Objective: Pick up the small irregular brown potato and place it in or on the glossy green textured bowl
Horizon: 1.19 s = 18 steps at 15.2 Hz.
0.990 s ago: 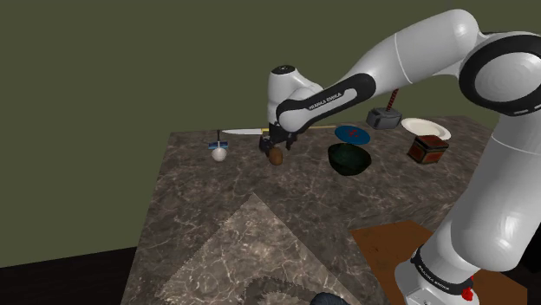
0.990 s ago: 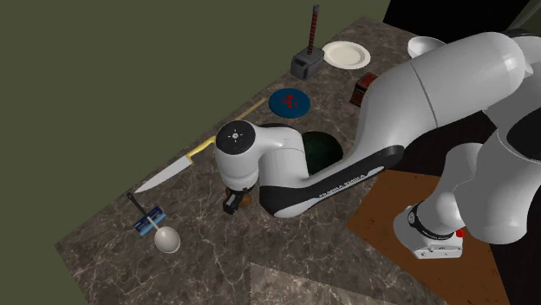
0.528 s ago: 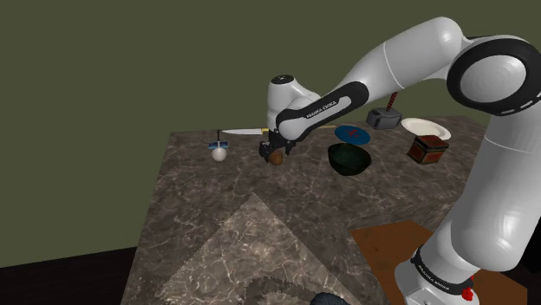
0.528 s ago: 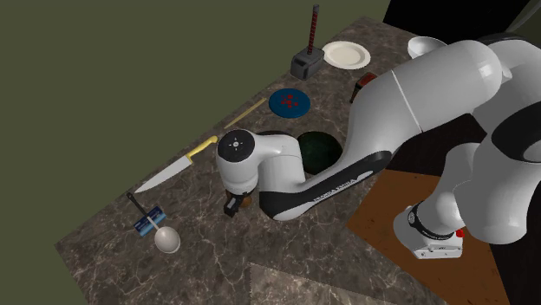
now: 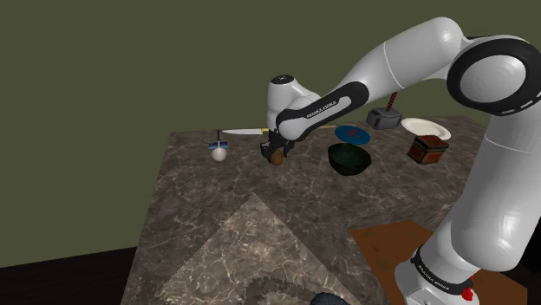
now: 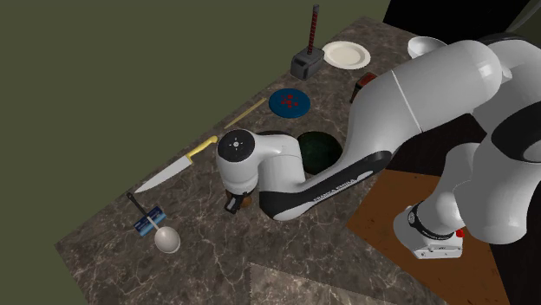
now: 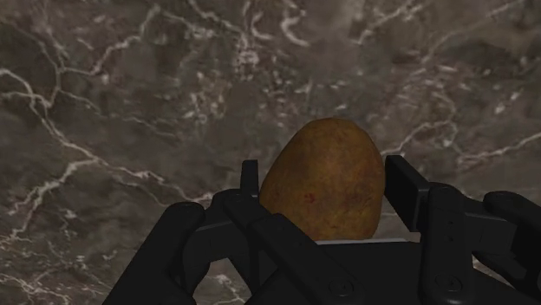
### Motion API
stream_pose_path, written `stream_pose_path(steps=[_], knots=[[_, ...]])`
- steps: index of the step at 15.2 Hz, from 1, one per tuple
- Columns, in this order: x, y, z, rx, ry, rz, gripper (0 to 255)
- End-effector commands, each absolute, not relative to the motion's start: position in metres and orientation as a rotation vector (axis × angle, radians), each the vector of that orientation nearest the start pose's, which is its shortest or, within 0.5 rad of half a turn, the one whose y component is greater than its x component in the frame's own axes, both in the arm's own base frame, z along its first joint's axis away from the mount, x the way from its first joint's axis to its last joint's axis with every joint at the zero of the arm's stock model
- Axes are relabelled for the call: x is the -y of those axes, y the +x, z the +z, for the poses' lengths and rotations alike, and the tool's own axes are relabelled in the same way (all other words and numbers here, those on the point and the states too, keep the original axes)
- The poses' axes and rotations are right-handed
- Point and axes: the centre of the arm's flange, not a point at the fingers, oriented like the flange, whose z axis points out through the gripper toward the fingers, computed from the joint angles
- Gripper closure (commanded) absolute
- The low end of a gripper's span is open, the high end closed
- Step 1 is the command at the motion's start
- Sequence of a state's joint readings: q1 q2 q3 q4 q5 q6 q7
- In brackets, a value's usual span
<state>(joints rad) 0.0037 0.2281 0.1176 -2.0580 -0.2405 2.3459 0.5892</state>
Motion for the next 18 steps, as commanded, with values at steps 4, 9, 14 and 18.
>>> stream_pose_path(steps=[4, 9, 14, 18], knots=[[-0.066, 0.587, 0.332, -0.500, -3.217, -0.181, 255], [-0.066, 0.587, 0.342, -0.500, -3.217, -0.181, 255], [-0.066, 0.587, 0.369, -0.500, -3.217, -0.181, 255], [-0.066, 0.587, 0.390, -0.500, -3.217, -0.181, 255]])
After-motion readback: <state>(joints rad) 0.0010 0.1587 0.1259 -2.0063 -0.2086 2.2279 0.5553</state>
